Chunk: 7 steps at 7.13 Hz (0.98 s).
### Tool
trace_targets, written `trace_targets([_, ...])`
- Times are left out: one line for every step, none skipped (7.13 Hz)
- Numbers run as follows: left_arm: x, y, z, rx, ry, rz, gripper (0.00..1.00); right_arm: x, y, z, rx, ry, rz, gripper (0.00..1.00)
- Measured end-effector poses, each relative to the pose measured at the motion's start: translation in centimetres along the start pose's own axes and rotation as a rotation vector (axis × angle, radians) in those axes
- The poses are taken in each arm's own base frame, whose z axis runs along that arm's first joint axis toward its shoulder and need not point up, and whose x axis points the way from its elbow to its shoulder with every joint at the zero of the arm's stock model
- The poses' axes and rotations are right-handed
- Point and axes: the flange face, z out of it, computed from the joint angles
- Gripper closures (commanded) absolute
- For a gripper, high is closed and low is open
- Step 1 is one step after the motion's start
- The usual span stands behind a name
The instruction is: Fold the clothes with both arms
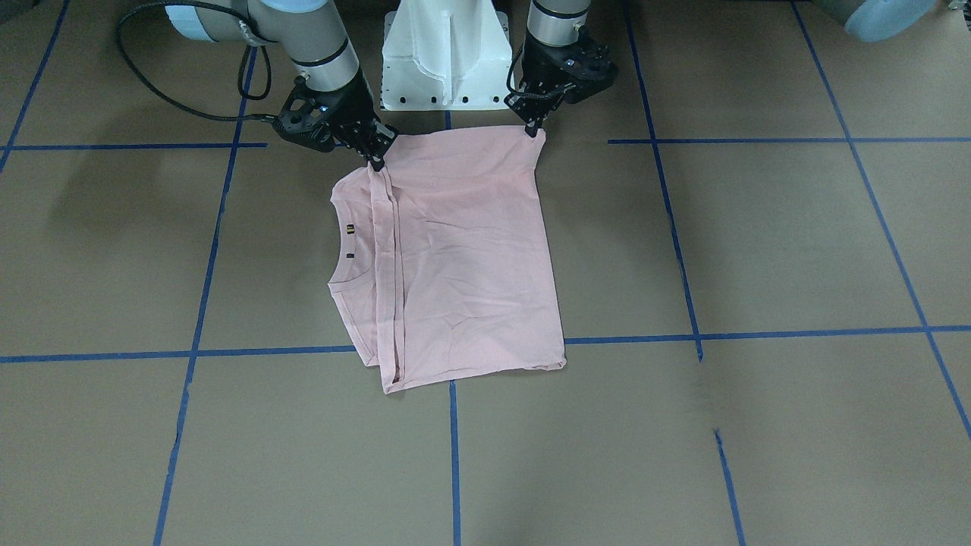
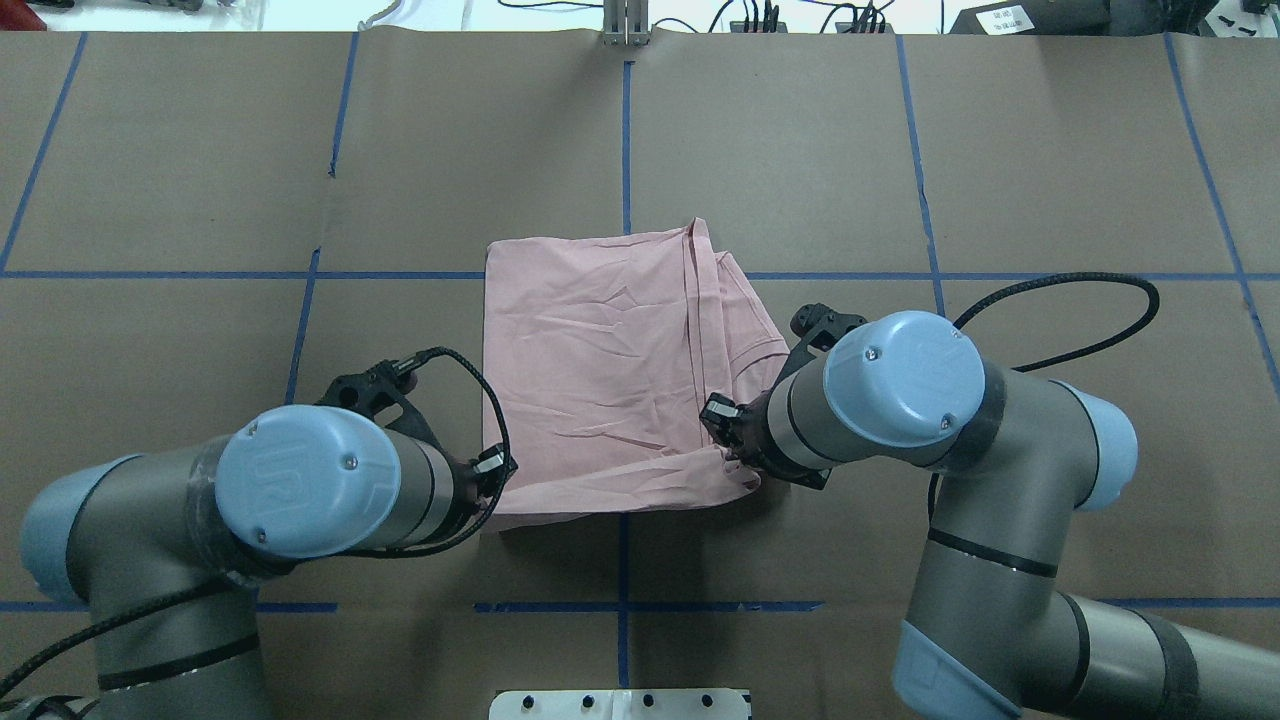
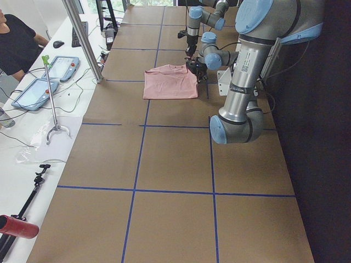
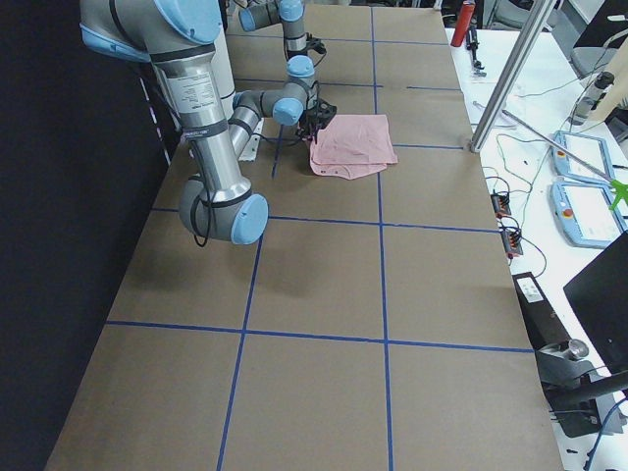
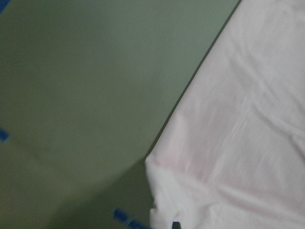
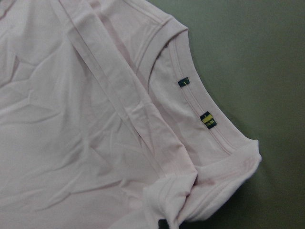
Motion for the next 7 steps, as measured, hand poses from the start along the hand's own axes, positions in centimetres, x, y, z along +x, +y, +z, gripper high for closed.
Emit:
trace_targets([1.5,-1.8,0.2,0.026,0.017,0.001,1.00,-1.6,-1.7,-0.3,0.017,-0.012,0.013,1.00])
trace_targets([2.7,-2.8,0.5,0.039,0.031,-0.003,1.00,-3.1,-3.2,-0.4,0.032,-0.020,0.026,1.00])
trace_targets([3.5,-3.8,0.7,0.052,0.040,-0.011,1.00,-4.1,-4.6,-0.2,0.046,-0.024,0.033,1.00])
trace_targets([4.5,-5.4,1.0,0.073,0.050,-0.029,1.00,-5.2,-6.6,1.0,0.062,-0.032,0.042,1.00])
trace_targets([6.6,-8.2,2.1,0.101,0.060,-0.055,0.92,-6.8,-9.3,2.9,0.083,-0.041,0.060,1.00])
trace_targets([9.2,-12.3,3.6,0.122,0.072,-0.076,0.01,-8.9,-12.4,4.4,0.107,-0.040,0.084,0.65])
trace_targets([11.4,-16.6,5.7,0.137,0.084,-0.070,0.00,-11.6,-15.3,5.2,0.126,-0.040,0.107,0.01])
